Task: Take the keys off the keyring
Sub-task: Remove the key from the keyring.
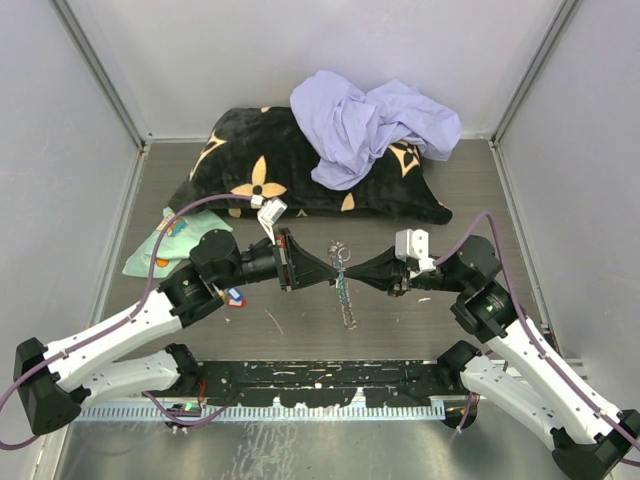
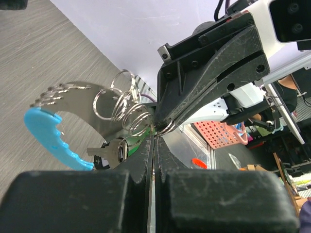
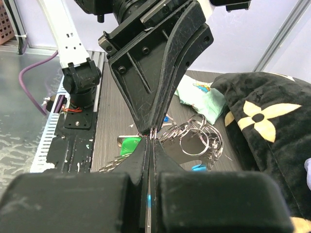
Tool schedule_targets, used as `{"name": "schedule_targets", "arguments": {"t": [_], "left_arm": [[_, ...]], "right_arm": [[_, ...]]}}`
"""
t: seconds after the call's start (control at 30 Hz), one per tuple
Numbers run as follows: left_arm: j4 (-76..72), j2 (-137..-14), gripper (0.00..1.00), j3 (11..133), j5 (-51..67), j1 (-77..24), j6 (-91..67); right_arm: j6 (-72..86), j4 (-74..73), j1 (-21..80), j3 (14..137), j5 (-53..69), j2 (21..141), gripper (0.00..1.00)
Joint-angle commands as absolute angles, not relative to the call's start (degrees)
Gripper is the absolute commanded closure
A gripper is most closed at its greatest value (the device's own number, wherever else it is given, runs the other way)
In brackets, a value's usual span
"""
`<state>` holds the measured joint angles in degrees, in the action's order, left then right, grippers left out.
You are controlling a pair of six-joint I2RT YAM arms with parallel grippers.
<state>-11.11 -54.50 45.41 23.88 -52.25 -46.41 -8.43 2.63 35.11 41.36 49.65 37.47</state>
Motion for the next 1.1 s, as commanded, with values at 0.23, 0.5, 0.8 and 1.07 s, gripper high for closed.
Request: {"name": "schedule_targets", "arguments": {"t": [0.23,0.5,0.8,1.07], "left_arm": [[-15.44,-57.81,1.00,44.86,29.03,-49.21,-54.57],[-17.00,-56.41,0.86,43.39,30.20,-47.28,-55.61],[-20.90,-49.72,0.59,39.93,30.42,-45.80,-46.57],[-36.10,-46.00,0.50,35.13,36.74,-46.31,-23.79]], "right_arm": [[-10.17,7.29,35.11,45.21,48.70,37.70,0.99],[-10.54,6.54,35.16,45.42,47.93,37.83,0.99],[-10.26,6.23,35.09,45.37,49.90,37.81,0.99],[-9.68,6.67,35.12,45.32,52.56,38.25,0.99]]}}
